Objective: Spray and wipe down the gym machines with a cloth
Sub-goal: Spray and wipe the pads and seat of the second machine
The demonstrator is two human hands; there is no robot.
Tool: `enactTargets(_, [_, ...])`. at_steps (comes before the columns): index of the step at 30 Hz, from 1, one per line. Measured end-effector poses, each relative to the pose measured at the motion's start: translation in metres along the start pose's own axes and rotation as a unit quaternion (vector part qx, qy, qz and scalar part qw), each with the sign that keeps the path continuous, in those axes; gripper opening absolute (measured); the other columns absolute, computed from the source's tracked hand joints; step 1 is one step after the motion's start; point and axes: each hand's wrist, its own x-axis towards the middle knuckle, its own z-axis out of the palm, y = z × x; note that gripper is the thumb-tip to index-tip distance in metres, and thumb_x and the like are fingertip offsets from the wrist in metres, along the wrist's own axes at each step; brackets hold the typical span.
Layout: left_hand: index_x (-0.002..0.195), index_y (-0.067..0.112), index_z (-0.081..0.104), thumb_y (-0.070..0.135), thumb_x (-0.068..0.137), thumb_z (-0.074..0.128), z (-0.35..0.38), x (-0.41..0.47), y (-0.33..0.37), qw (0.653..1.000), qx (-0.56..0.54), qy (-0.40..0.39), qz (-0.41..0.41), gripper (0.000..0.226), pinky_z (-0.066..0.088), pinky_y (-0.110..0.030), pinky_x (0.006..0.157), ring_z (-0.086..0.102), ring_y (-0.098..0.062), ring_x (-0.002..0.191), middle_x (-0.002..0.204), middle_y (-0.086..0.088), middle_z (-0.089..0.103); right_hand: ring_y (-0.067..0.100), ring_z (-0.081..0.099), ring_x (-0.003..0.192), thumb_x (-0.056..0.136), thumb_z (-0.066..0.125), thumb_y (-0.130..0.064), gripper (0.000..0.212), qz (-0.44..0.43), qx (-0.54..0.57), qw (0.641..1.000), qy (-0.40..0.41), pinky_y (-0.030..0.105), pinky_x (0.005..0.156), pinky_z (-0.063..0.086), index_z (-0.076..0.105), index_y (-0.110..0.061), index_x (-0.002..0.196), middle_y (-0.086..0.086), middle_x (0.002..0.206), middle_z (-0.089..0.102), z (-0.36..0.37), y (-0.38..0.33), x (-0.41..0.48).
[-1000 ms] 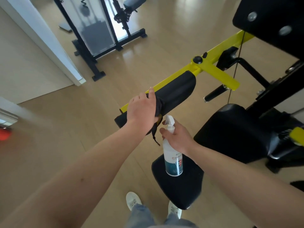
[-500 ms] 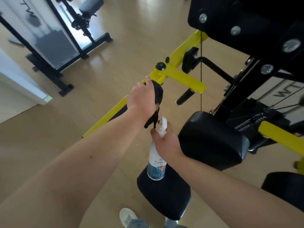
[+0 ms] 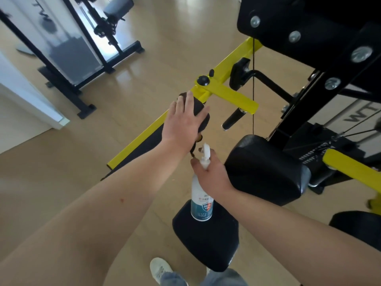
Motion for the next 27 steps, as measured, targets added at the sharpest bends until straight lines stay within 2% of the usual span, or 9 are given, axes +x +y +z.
enactTargets(5, [0.162,0.016,-0.008,0.043,0.098,0.058,0.005,-0.075,0.000,0.982,0.183,-0.028,0.045,0.096,-0.001,-0.058,0.125,-0.004,-0.044,0.155,0.167,-0.023,-0.017,0.008,0.063,0.088,0.102,0.063,-0.037,0.036,-0.011,-0.007,1.000,-0.008,0.023,0.067,0.047,0.049,-0.033,0.136,-0.005,0.097,0.064,-0.001,-0.002,-0.007])
enactTargets(9, [0.160,0.004,-0.013,0.035,0.102,0.045,0.016,-0.151,-0.010,0.961,0.270,-0.042,0.048,0.088,-0.019,-0.062,0.119,-0.018,-0.043,0.154,0.164,-0.023,-0.028,0.007,0.061,0.090,0.103,0.062,-0.039,0.040,-0.019,-0.022,0.999,-0.024,0.023,0.069,0.046,0.048,-0.032,0.140,-0.007,0.100,0.062,0.002,0.001,-0.016])
enactTargets(11, [0.161,0.006,-0.009,0.030,0.102,0.044,0.023,-0.190,-0.019,0.965,0.259,-0.035,0.031,0.083,-0.018,-0.060,0.120,-0.009,-0.037,0.157,0.166,-0.019,-0.024,0.008,0.062,0.090,0.103,0.061,-0.040,0.043,-0.023,-0.028,0.999,-0.032,0.024,0.069,0.046,0.047,-0.031,0.142,-0.007,0.101,0.062,0.006,0.002,-0.022])
enactTargets(13, [0.163,0.009,-0.005,0.027,0.099,0.053,0.031,-0.223,-0.029,0.969,0.243,-0.028,0.020,0.088,-0.012,-0.060,0.121,0.001,-0.032,0.157,0.168,-0.015,-0.020,0.009,0.062,0.090,0.104,0.060,-0.040,0.043,-0.023,-0.025,0.999,-0.037,0.027,0.071,0.048,0.045,-0.030,0.143,-0.006,0.101,0.061,0.012,0.004,-0.028])
enactTargets(17, [0.164,0.012,0.000,0.023,0.093,0.063,0.028,-0.265,-0.042,0.974,0.224,-0.039,-0.003,0.095,-0.009,-0.062,0.122,0.000,-0.034,0.156,0.170,-0.013,-0.014,0.011,0.063,0.093,0.104,0.060,-0.042,0.041,-0.015,-0.024,0.999,-0.042,0.032,0.076,0.049,0.046,-0.031,0.141,-0.004,0.102,0.061,0.025,0.006,-0.041])
enactTargets(20, [0.162,0.008,-0.008,0.026,0.096,0.060,0.021,-0.269,-0.043,0.969,0.239,-0.066,-0.001,0.097,-0.015,-0.063,0.120,-0.011,-0.039,0.154,0.167,-0.018,-0.022,0.015,0.064,0.096,0.104,0.059,-0.041,0.039,-0.019,-0.030,0.998,-0.058,0.033,0.077,0.049,0.046,-0.033,0.139,-0.001,0.105,0.062,0.033,0.004,-0.052])
enactTargets(22, [0.160,0.005,-0.013,0.029,0.101,0.053,0.013,-0.254,-0.044,0.961,0.266,-0.066,0.029,0.092,-0.015,-0.060,0.120,-0.012,-0.040,0.155,0.168,-0.019,-0.019,0.016,0.064,0.097,0.104,0.059,-0.042,0.039,-0.030,-0.040,0.996,-0.069,0.033,0.078,0.049,0.045,-0.033,0.139,0.001,0.108,0.063,0.036,0.004,-0.057])
enactTargets(24, [0.160,0.002,-0.012,0.034,0.107,0.042,0.004,-0.231,-0.044,0.946,0.298,-0.079,0.104,0.082,-0.014,-0.058,0.120,-0.010,-0.040,0.156,0.169,-0.020,-0.015,0.014,0.064,0.096,0.103,0.059,-0.044,0.042,-0.034,-0.056,0.995,-0.072,0.034,0.080,0.050,0.045,-0.033,0.141,0.002,0.108,0.065,0.035,0.005,-0.060])
enactTargets(27, [0.161,0.005,-0.008,0.038,0.107,0.035,-0.009,-0.194,-0.037,0.920,0.340,-0.111,0.162,0.077,-0.020,-0.060,0.115,-0.018,-0.043,0.154,0.167,-0.022,-0.021,0.015,0.065,0.094,0.102,0.061,-0.044,0.041,-0.034,-0.059,0.996,-0.056,0.036,0.083,0.053,0.047,-0.030,0.139,0.001,0.104,0.065,0.031,0.009,-0.062])
